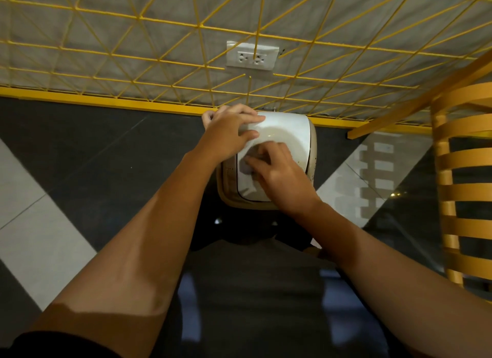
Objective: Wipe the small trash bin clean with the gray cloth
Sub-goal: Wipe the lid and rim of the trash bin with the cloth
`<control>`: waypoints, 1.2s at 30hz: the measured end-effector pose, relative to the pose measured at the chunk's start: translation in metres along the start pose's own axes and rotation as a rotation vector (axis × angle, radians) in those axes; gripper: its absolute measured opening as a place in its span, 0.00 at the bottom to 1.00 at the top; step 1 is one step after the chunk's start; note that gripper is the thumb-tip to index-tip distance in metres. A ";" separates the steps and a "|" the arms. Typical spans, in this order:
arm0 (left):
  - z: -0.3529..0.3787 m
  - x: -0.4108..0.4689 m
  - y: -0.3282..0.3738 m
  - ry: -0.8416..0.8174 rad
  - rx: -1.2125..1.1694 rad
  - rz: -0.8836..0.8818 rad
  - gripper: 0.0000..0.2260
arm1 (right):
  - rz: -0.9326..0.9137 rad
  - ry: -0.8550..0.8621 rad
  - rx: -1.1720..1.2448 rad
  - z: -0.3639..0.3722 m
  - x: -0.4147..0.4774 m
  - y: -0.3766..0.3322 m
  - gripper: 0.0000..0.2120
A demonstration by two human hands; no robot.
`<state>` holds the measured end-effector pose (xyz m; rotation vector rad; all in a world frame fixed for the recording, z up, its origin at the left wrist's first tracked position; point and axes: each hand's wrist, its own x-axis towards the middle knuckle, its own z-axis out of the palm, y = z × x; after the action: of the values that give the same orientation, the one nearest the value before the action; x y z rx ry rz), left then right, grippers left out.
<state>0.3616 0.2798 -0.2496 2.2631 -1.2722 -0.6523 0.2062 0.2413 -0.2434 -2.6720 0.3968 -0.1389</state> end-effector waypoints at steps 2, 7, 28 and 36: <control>0.000 0.000 -0.001 0.000 0.009 -0.004 0.14 | 0.030 0.038 0.051 0.001 -0.002 0.002 0.08; -0.001 0.000 0.001 -0.002 0.017 -0.010 0.14 | -0.073 -0.074 -0.031 0.004 -0.014 0.002 0.07; 0.002 -0.004 -0.001 0.048 0.009 0.041 0.14 | 0.642 0.455 0.150 0.016 -0.027 0.011 0.18; 0.003 -0.004 -0.001 0.068 0.012 0.046 0.14 | 0.675 0.527 0.202 0.026 -0.037 0.005 0.17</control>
<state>0.3588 0.2837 -0.2515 2.2389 -1.2945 -0.5487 0.1739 0.2585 -0.2697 -2.1340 1.3343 -0.6320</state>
